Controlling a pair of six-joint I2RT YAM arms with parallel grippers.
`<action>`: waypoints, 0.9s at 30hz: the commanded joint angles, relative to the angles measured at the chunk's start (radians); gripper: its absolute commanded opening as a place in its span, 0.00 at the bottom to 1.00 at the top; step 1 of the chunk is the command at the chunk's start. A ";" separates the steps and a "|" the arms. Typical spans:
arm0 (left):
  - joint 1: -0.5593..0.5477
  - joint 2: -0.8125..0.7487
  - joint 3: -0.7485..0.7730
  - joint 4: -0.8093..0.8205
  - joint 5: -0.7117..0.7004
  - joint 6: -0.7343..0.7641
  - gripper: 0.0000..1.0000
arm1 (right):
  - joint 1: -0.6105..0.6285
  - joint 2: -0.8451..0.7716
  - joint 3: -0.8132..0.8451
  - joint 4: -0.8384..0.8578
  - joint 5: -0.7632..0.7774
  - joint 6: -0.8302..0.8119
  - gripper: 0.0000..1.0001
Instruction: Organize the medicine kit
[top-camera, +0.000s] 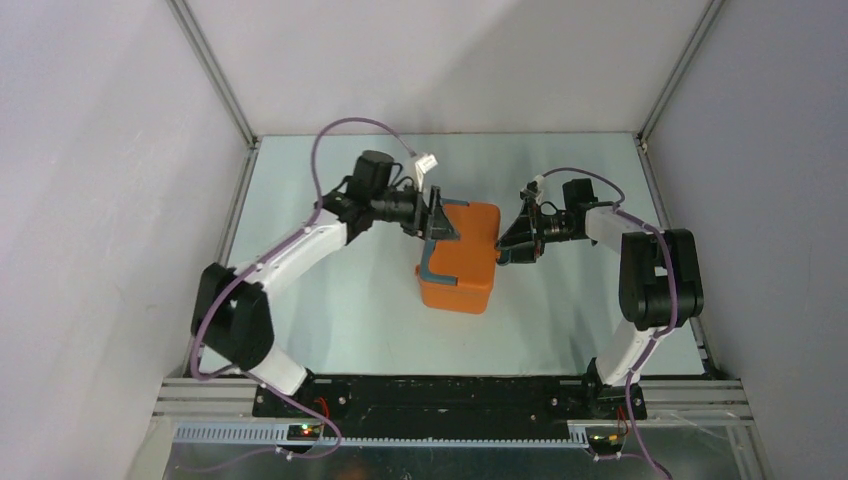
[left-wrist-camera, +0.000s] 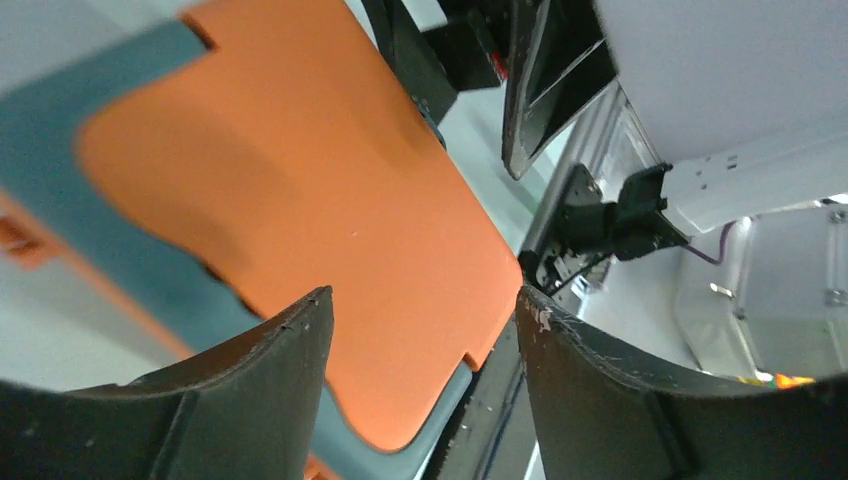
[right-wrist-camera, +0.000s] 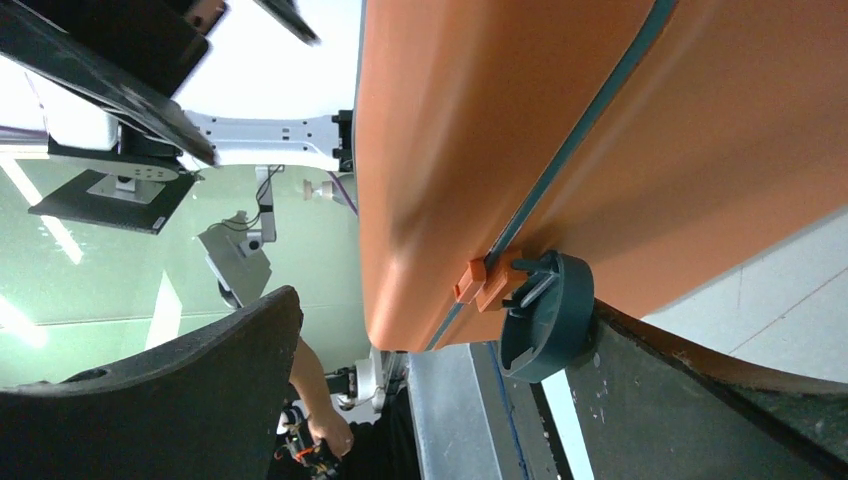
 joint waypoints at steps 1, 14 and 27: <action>-0.033 0.102 0.040 0.031 0.101 -0.081 0.69 | 0.011 -0.002 -0.003 0.001 -0.089 -0.029 1.00; -0.036 0.243 0.027 0.035 0.074 -0.114 0.62 | -0.030 -0.084 -0.002 -0.141 -0.121 -0.139 0.99; -0.044 0.261 0.024 0.035 0.074 -0.114 0.62 | -0.033 -0.058 -0.001 -0.126 -0.080 -0.126 0.87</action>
